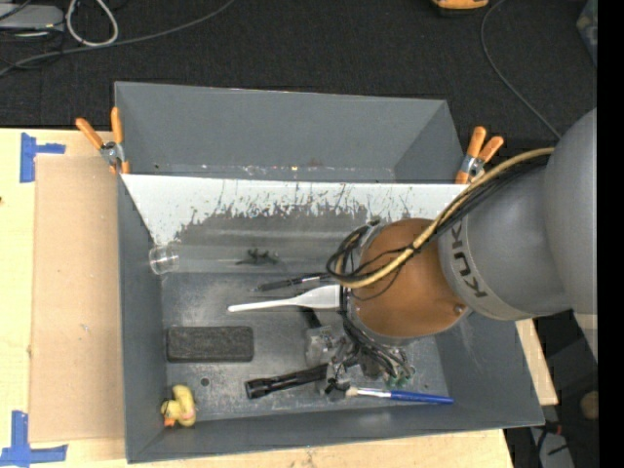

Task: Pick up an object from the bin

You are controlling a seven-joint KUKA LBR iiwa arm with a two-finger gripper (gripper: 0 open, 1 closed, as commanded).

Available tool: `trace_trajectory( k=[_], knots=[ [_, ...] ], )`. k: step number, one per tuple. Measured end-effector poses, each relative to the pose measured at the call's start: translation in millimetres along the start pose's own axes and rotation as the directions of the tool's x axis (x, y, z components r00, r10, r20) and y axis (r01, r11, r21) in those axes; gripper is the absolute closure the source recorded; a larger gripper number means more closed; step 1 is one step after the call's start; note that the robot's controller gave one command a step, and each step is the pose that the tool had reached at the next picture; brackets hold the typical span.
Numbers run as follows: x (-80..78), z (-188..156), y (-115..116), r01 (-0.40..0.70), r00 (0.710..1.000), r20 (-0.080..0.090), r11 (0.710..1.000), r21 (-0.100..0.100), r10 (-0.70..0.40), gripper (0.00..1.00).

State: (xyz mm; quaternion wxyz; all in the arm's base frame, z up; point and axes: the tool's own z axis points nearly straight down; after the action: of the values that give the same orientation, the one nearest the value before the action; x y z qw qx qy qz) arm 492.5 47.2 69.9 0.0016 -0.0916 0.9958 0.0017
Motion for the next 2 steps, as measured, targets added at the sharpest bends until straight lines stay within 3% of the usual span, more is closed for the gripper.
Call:
trace_trajectory(
  k=[1,2],
  knots=[
    [0.3,-2,0,-0.001,1.000,0.000,1.000,0.000,0.001,1.00],
    [1.5,-30,1,-0.001,1.000,-0.005,1.000,-0.001,0.001,1.00]
  ],
)
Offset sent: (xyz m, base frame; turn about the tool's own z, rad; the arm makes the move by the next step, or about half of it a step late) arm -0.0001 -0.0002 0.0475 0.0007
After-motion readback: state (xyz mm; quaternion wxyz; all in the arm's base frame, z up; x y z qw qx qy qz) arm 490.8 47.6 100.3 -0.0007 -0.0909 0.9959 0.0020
